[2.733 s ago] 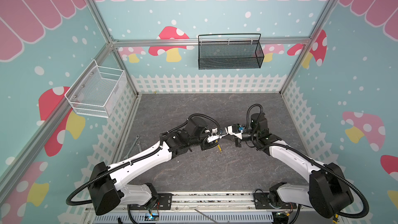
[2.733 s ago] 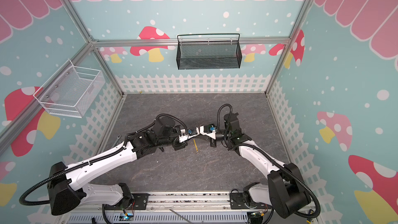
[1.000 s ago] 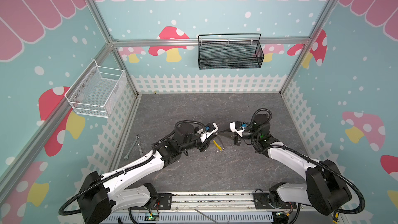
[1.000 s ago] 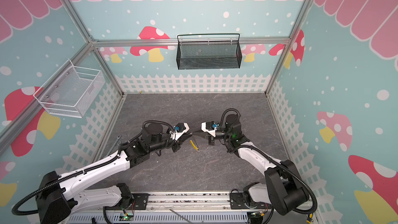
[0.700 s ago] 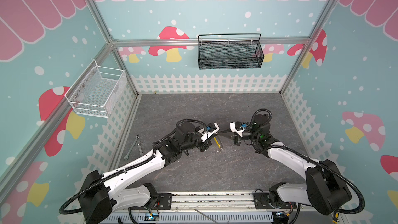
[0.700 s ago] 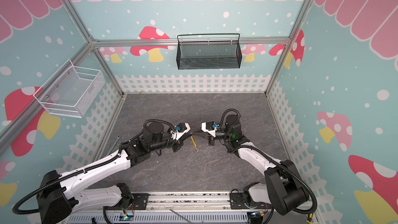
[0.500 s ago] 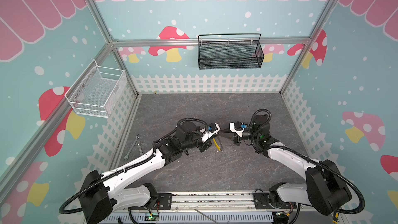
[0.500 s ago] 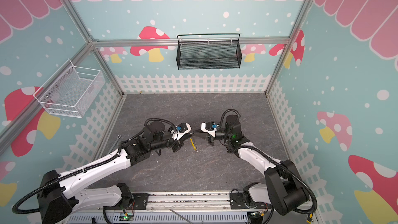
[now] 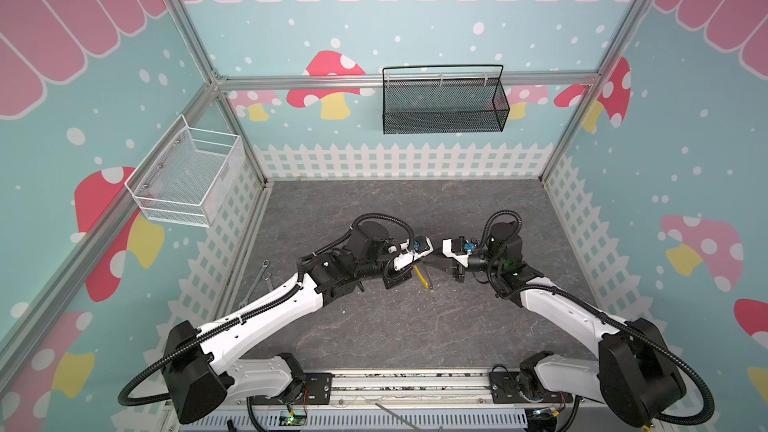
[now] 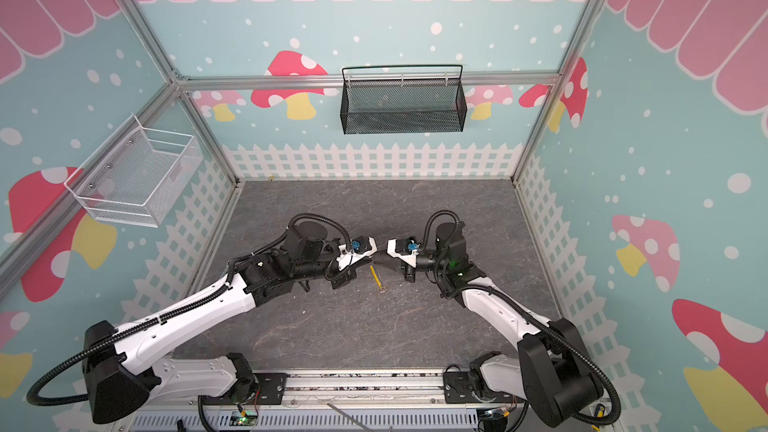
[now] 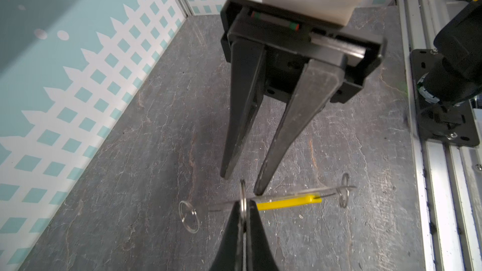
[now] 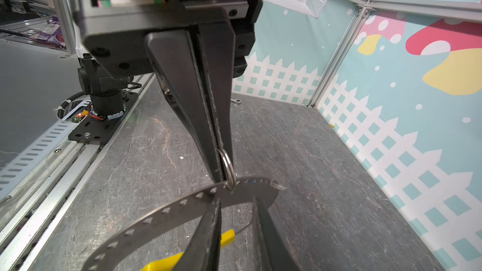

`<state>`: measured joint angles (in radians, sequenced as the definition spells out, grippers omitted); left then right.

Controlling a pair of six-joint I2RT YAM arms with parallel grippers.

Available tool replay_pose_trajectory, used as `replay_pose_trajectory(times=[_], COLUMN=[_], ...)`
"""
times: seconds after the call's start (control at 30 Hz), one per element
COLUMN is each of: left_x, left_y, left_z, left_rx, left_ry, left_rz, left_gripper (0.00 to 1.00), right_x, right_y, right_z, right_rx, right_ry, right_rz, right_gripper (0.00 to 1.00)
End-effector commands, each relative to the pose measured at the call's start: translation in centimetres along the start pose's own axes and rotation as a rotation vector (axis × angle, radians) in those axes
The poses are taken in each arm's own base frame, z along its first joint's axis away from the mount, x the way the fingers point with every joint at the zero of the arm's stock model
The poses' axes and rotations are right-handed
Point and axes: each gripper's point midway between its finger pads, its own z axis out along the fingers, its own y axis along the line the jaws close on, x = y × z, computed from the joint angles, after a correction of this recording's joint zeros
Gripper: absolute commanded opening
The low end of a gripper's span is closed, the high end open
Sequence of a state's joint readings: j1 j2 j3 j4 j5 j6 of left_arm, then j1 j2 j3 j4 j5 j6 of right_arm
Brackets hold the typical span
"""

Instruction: Put the keys on the keyring

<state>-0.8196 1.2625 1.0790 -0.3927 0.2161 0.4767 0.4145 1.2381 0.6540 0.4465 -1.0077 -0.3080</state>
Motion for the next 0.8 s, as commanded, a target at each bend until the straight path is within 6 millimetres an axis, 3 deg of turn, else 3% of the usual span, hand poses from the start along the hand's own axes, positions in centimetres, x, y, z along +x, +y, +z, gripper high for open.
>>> replay_pose_trajectory(times=[0.0, 0.43, 0.77], left_x=[0.2, -0.5, -0.8], left_y=[-0.5, -0.5, -0.8], left_z=[-0.2, 0.1, 0.3], left_rx=[0.033, 0.054, 0.064], left_ry=[0.038, 0.046, 0.049], left_rz=[0.033, 0.032, 0.048], left_gripper=[0.00, 0.00, 0.00], right_x=[-1.2, -0.9, -0.6], right_y=[0.0, 1.1, 1.1], right_z=[-0.3, 0.3, 0.5], right_rx=[0.015, -0.048, -0.054], right_ry=[-0.008, -0.012, -0.005], right_rz=[-0.066, -0.054, -0.047], right_gripper=[0.25, 0.26, 0.20])
